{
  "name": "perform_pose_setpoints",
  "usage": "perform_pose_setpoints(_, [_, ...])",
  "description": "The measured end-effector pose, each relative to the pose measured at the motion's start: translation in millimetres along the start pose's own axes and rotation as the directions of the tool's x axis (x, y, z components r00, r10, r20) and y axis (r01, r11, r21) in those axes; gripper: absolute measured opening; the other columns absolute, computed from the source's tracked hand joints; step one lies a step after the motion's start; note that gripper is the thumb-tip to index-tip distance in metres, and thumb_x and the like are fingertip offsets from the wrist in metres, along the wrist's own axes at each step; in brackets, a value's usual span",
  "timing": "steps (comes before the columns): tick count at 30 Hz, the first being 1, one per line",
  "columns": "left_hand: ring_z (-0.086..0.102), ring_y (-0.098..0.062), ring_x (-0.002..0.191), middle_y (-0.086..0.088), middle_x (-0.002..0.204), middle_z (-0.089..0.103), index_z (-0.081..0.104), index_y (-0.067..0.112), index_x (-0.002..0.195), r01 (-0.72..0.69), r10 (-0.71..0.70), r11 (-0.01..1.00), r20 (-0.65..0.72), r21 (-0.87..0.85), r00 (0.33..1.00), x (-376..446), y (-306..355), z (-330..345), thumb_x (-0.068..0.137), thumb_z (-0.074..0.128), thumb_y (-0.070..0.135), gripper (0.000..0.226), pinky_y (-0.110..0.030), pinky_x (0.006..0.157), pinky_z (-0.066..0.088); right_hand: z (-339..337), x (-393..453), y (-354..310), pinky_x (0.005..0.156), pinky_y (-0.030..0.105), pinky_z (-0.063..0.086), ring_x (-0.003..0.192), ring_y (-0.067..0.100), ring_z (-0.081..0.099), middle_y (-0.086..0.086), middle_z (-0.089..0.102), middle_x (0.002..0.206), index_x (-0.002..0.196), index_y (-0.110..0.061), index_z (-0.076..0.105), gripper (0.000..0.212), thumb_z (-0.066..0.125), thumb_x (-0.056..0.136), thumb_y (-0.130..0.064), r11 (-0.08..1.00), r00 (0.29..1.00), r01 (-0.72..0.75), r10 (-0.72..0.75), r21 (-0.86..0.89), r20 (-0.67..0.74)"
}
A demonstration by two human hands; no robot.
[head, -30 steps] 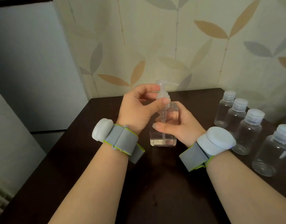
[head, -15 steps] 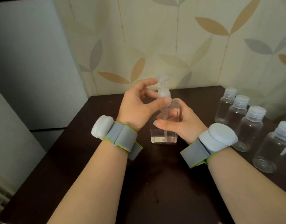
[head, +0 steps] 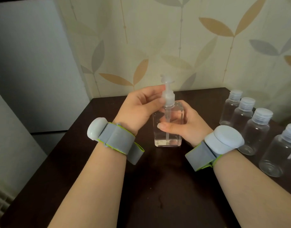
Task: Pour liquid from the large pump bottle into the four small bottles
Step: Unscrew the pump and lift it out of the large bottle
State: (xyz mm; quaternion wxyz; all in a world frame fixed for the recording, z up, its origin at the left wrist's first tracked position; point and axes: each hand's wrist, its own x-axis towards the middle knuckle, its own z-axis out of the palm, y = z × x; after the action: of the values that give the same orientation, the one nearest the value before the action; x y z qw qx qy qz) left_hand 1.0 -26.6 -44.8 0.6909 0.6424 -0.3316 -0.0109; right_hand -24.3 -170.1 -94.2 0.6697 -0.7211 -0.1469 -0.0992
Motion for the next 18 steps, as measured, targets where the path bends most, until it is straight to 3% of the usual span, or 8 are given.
perform_pose_setpoints(4, [0.061, 0.002, 0.067, 0.013, 0.065, 0.067, 0.064, 0.027, 0.080, -0.076, 0.103, 0.987, -0.190, 0.144, 0.976, 0.4, -0.7, 6.8, 0.072, 0.070, -0.001, 0.030, -0.011, 0.063, 0.048, -0.6, -0.2, 0.9, 0.075, 0.034, 0.052, 0.076, 0.012, 0.067, -0.007, 0.070, 0.074, 0.090, -0.028, 0.055, 0.047, 0.081, 0.051, -0.025, 1.000, 1.000, 0.001, -0.001, -0.022, -0.015])
perform_pose_setpoints(7, [0.051, 0.001, 0.065, 0.013, 0.068, 0.056, 0.056, 0.034, 0.077, -0.068, 0.215, 0.917, -0.344, 0.392, 0.914, -2.4, -6.1, 18.8, 0.064, 0.081, 0.019, 0.031, -0.004, 0.061, 0.038, 2.5, 2.7, 1.9, 0.085, 0.050, 0.050, 0.085, 0.024, 0.066, 0.004, 0.070, 0.084, 0.091, -0.025, 0.054, 0.049, 0.079, 0.049, -0.030, 1.000, 0.999, -0.004, 0.003, -0.007, -0.036])
perform_pose_setpoints(10, [0.051, -0.006, 0.097, 0.016, 0.094, 0.054, 0.050, 0.028, 0.103, 0.008, 0.187, 0.845, -0.311, 0.535, 0.932, -3.6, -7.3, 25.9, 0.058, 0.081, 0.038, 0.056, 0.006, 0.071, 0.030, 3.5, 3.8, -0.1, 0.088, 0.054, 0.047, 0.088, 0.029, 0.064, 0.011, 0.067, 0.088, 0.092, -0.023, 0.055, 0.051, 0.078, 0.048, -0.032, 0.999, 0.999, 0.010, -0.012, -0.048, -0.035])
perform_pose_setpoints(12, [0.050, -0.002, 0.105, 0.011, 0.109, 0.054, 0.048, 0.017, 0.120, 0.051, 0.072, 0.915, -0.286, 0.401, 0.956, -0.6, -3.4, 18.0, 0.061, 0.074, 0.039, 0.067, 0.003, 0.081, 0.032, 2.4, 3.5, -0.1, 0.087, 0.048, 0.050, 0.085, 0.024, 0.065, 0.006, 0.069, 0.086, 0.096, -0.019, 0.055, 0.054, 0.080, 0.049, -0.028, 1.000, 1.000, 0.005, -0.006, -0.031, -0.008])
perform_pose_setpoints(13, [0.054, 0.002, 0.099, 0.006, 0.108, 0.055, 0.047, 0.011, 0.123, 0.048, 0.018, 0.966, -0.254, 0.254, 0.967, 0.6, 1.2, 13.8, 0.070, 0.071, 0.027, 0.061, -0.003, 0.083, 0.039, 2.0, 3.2, -0.4, 0.084, 0.044, 0.051, 0.081, 0.020, 0.065, 0.001, 0.069, 0.081, 0.094, -0.020, 0.055, 0.054, 0.084, 0.048, -0.024, 1.000, 1.000, 0.001, -0.001, 0.000, -0.005])
perform_pose_setpoints(15, [0.060, 0.007, 0.085, 0.004, 0.097, 0.060, 0.049, 0.007, 0.120, 0.017, -0.008, 0.998, -0.162, 0.053, 0.987, 0.8, 4.3, 7.5, 0.083, 0.057, 0.000, 0.038, -0.008, 0.073, 0.047, 2.6, 3.1, -1.2, 0.081, 0.042, 0.052, 0.076, 0.017, 0.064, -0.003, 0.068, 0.076, 0.091, -0.021, 0.054, 0.058, 0.087, 0.044, -0.023, 0.999, 1.000, -0.003, 0.003, 0.047, -0.009])
perform_pose_setpoints(18, [0.063, 0.007, 0.074, 0.010, 0.084, 0.066, 0.050, 0.018, 0.113, -0.050, 0.053, 0.996, -0.038, 0.079, 0.998, 0.0, -0.8, 4.7, 0.085, 0.046, -0.012, 0.042, -0.009, 0.069, 0.048, 2.5, 2.9, -1.9, 0.074, 0.036, 0.052, 0.070, 0.011, 0.063, -0.006, 0.068, 0.068, 0.090, -0.021, 0.054, 0.057, 0.078, 0.040, -0.030, 0.998, 1.000, -0.008, 0.009, 0.067, -0.008])
